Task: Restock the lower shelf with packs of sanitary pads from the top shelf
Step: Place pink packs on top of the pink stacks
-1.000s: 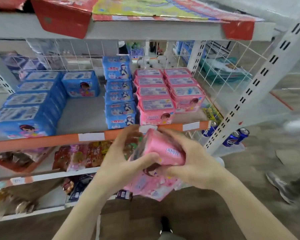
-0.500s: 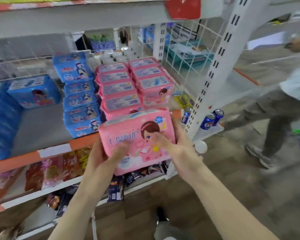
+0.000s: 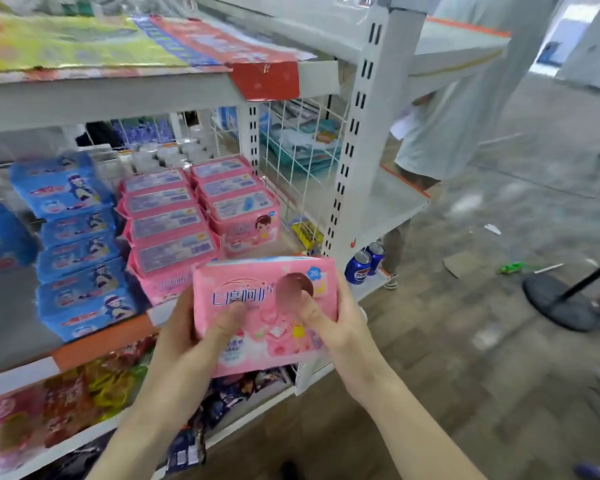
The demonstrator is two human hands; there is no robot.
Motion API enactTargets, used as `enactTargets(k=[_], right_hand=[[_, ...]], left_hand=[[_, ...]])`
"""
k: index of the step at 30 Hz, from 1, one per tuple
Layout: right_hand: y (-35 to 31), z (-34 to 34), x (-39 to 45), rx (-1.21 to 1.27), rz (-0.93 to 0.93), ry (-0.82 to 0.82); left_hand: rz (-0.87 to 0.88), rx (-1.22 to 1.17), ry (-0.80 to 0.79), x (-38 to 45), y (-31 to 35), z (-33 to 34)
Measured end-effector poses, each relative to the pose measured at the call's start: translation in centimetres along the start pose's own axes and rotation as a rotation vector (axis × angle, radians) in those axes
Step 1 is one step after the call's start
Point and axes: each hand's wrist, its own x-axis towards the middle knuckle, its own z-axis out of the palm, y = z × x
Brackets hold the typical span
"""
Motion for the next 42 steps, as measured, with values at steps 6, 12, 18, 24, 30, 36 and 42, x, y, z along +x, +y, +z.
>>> enactTargets(k=[6, 12, 18, 24, 30, 36, 42], right_hand=[[-0.4, -0.2, 0.2, 0.067, -0.022, -0.012], [-0.1, -0.1, 0.5, 0.085, -0.030, -0.032], [0.6, 0.0, 1.1, 0.055, -0.019, -0.033], [1.4, -0.5, 1.4, 0.039, -0.029, -0.018], [1.5, -2.3, 3.4, 0.000, -0.039, -0.033], [1.4, -3.8, 7.0, -0.198, -0.067, -0.114], [1.2, -4.7, 10.0, -0.345, -0.075, -0.209]], left_hand=[[0.001, 0.010, -0.013, -0.1, 0.1, 0.0], [-0.022, -0.003, 0.013, -0.1, -0.1, 0.0], [-0.038, 0.046, 0.019, 0.1, -1.0, 0.0], [-0.087, 0.119, 0.011, 0.3, -2.0, 0.7], [-0.070, 0.228, 0.111, 1.7, -2.1, 1.8], [-0.073, 0.295, 0.168, 4.9, -2.2, 2.2], [-0.066, 0.389, 0.236, 8.2, -3.8, 2.6]])
